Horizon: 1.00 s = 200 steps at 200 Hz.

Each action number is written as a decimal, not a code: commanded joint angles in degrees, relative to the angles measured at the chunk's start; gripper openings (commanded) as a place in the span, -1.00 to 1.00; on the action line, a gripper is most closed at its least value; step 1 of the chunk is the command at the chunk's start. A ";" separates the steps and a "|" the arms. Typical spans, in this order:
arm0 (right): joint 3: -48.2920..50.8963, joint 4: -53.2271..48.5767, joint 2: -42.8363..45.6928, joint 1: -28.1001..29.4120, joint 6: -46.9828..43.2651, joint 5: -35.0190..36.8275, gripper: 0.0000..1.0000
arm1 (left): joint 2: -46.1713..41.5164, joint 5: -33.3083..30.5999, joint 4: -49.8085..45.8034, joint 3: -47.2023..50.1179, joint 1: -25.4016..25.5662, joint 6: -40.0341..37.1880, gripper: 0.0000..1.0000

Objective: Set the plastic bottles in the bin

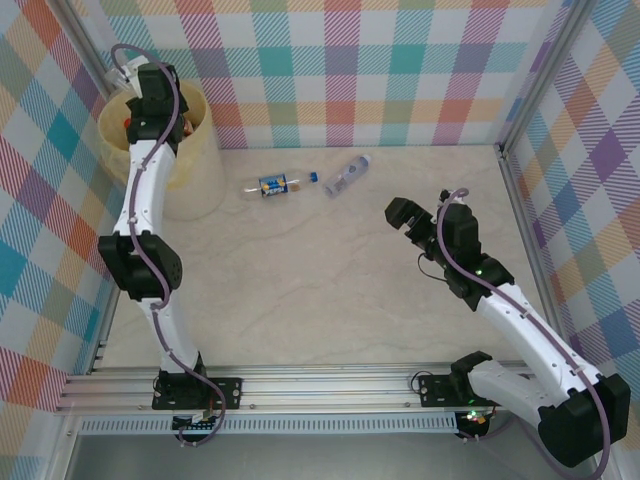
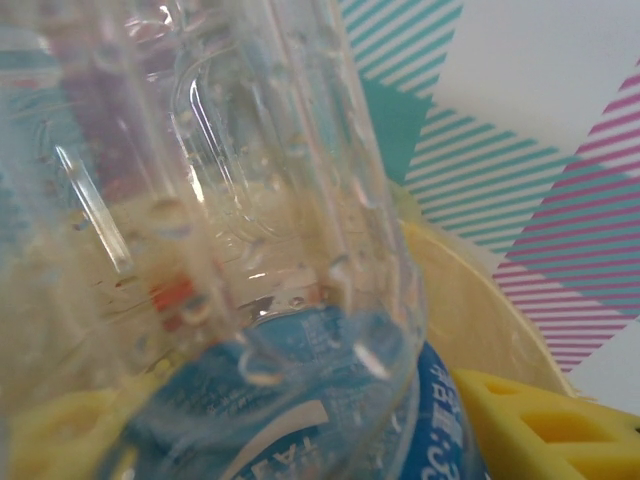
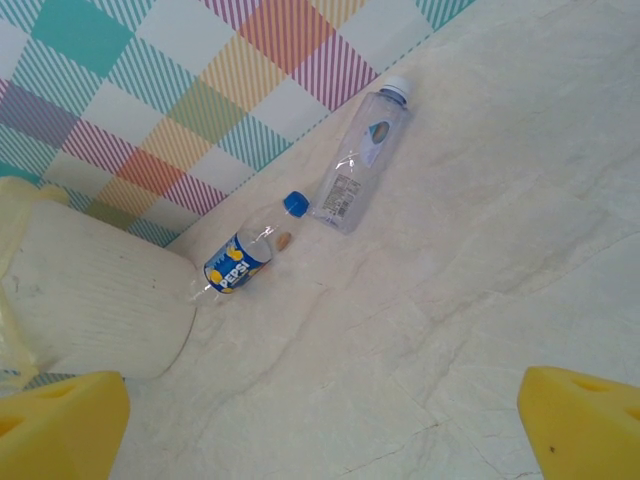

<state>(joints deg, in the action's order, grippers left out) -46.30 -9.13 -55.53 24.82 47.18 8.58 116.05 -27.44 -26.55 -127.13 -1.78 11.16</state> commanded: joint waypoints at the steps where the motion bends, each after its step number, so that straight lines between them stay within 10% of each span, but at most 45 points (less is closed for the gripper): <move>1: -0.37 -0.85 1.20 -0.03 -1.32 1.00 0.99 | 1.97 4.93 -5.84 -4.74 -0.83 3.16 0.17; 30: -0.42 -1.14 1.19 -0.04 -1.75 0.77 0.99 | 3.36 8.20 -8.35 -5.67 -0.86 3.96 0.29; 74: -2.52 -3.09 -0.17 0.01 -4.29 -1.20 0.99 | 3.54 8.14 -13.19 -9.62 -0.81 6.69 1.00; 200: -0.19 -1.30 0.79 -0.03 -2.16 -0.44 0.99 | -3.89 17.25 -11.19 -7.60 6.01 6.56 1.00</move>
<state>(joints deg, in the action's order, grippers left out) -46.41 -11.53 -55.66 24.82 44.51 7.94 116.53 -13.04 -39.05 -135.15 0.78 18.61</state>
